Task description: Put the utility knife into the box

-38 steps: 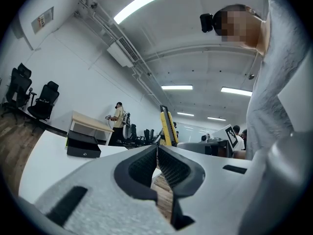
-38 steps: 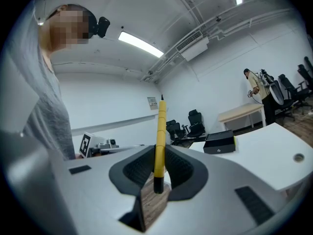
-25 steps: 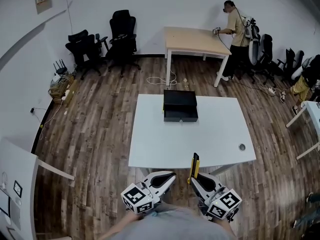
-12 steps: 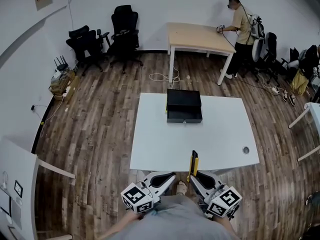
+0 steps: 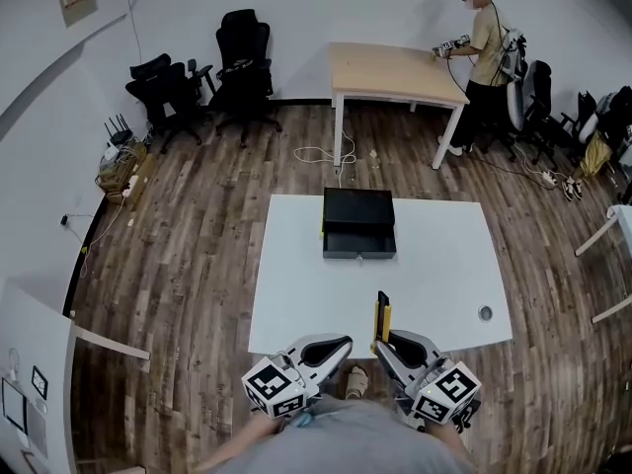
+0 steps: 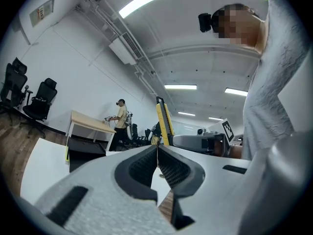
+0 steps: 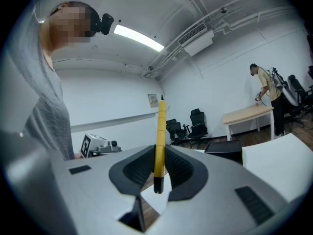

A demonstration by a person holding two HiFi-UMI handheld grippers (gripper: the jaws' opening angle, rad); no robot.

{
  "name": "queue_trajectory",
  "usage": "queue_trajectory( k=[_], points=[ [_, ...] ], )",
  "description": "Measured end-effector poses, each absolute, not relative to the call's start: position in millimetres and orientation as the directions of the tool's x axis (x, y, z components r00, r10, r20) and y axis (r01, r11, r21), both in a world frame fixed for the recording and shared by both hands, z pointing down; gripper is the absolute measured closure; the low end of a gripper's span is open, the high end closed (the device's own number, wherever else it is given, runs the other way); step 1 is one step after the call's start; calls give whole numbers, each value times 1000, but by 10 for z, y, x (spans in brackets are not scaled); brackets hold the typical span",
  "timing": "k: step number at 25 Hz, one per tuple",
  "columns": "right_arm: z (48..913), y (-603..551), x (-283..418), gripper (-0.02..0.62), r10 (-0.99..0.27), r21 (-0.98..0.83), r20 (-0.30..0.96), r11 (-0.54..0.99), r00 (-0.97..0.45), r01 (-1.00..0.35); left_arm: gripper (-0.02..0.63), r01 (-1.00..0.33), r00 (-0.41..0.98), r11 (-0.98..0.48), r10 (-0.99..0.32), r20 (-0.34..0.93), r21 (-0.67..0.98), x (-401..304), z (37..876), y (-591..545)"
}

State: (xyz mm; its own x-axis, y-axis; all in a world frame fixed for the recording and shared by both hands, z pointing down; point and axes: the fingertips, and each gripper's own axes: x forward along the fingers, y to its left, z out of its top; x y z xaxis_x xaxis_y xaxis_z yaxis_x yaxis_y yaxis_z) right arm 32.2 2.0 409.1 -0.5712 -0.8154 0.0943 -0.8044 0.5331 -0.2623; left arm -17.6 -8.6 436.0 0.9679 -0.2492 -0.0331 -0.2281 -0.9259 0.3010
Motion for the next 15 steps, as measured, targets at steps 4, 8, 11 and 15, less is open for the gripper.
queue_trajectory(
  k=[4, 8, 11, 15],
  points=[
    [4077, -205, 522, 517, -812, -266, 81, 541, -578, -798, 588, -220, 971, -932, -237, -24, 287, 48, 4338, -216],
    [4060, -365, 753, 517, -802, -261, 72, 558, -592, -788, 588, -231, 970, -931, -244, -11, 284, 320, 4337, -334],
    [4063, -486, 944, 517, -796, -258, 67, 569, -601, -781, 588, -238, 968, -933, -250, -11, 272, 531, 4308, -431],
    [4068, -630, 1153, 517, -785, -258, 56, 585, -617, -768, 588, -257, 964, -929, -265, 5, 265, 750, 4340, -532]
  ],
)
